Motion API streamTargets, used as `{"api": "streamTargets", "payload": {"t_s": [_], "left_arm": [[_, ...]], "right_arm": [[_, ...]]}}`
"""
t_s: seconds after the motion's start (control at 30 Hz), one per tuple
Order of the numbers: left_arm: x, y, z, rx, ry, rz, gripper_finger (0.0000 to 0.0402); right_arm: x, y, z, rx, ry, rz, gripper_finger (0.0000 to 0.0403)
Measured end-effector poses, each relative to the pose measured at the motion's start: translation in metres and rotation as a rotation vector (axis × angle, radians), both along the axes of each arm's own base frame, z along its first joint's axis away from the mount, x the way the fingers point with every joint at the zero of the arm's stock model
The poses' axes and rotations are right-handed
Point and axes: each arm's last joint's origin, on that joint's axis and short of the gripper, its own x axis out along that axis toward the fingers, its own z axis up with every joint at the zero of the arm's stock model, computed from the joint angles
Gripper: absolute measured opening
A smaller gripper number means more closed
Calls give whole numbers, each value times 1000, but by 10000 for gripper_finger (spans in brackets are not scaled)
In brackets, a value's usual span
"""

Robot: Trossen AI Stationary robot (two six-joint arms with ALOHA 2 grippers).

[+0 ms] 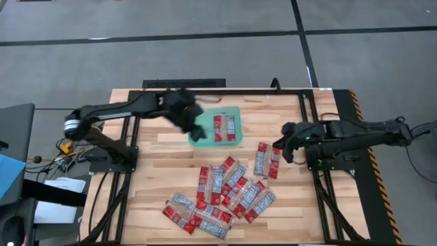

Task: Sort popcorn bags into baskets
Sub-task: Put the red popcorn bag into the blue bin

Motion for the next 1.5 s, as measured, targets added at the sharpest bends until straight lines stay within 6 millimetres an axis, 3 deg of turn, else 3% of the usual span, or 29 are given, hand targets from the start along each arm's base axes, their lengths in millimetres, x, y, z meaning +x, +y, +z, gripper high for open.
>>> {"api": "streamTargets", "payload": {"t_s": [0.17, 0.3, 0.43, 0.63, 0.73, 0.97, 1.5], "left_arm": [[-36, -46, 6, 65, 182, 94, 171], [-45, -77, -6, 55, 211, 166, 184], [-47, -96, -27, 9, 240, 219, 227], [-42, -107, -65, -66, 180, 332, 309], [-40, -108, -87, -117, 126, 398, 330], [-35, -111, -126, -173, 82, 466, 331], [23, -131, -198, -120, -12, 401, 329]], "right_arm": [[14, 9, -15, 1, 124, 75, 67], [22, 13, -25, -6, 189, 97, 67], [27, 14, -33, -15, 243, 103, 67], [33, 15, -39, -49, 276, 144, 79], [34, 15, -41, -58, 287, 154, 93], [34, 14, -40, -68, 284, 164, 123], [37, 15, -38, -31, 247, 121, 144]]}}
